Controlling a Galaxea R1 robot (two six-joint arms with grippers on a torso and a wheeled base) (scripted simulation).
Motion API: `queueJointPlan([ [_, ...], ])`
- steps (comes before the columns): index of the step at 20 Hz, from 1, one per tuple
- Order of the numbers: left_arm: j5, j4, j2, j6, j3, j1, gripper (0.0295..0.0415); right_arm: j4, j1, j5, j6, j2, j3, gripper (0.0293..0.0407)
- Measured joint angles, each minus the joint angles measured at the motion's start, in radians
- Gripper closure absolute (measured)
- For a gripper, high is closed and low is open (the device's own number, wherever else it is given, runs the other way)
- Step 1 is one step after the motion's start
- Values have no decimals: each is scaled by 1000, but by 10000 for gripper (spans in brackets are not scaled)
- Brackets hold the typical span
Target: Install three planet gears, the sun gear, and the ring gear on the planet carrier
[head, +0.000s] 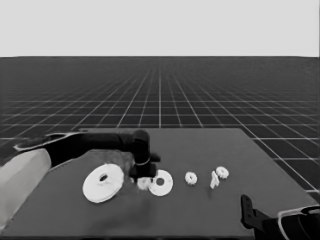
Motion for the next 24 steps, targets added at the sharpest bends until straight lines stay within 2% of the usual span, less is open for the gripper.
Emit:
queueJointPlan([
  [3, -5, -6, 113, 23, -128, -5, 398, 0, 0, 0, 0, 0, 0, 315],
  [8, -7, -7, 137, 32, -164, -5, 398, 0, 0, 0, 0, 0, 0, 315],
  [9, -13, 65, 143, 55, -193, 62, 398, 0, 0, 0, 0, 0, 0, 315],
  [11, -27, 130, 152, 85, -236, 134, 398, 0, 0, 0, 0, 0, 0, 315],
  [18, -38, 162, 157, 103, -263, 165, 398, 0, 0, 0, 0, 0, 0, 315],
  [20, -39, 162, 158, 104, -263, 165, 339, 0, 0, 0, 0, 0, 0, 315],
  [21, -39, 162, 158, 104, -263, 165, 330, 0, 0, 0, 0, 0, 0, 315],
  [24, -39, 163, 158, 104, -264, 165, 326, 0, 0, 0, 0, 0, 0, 315],
])
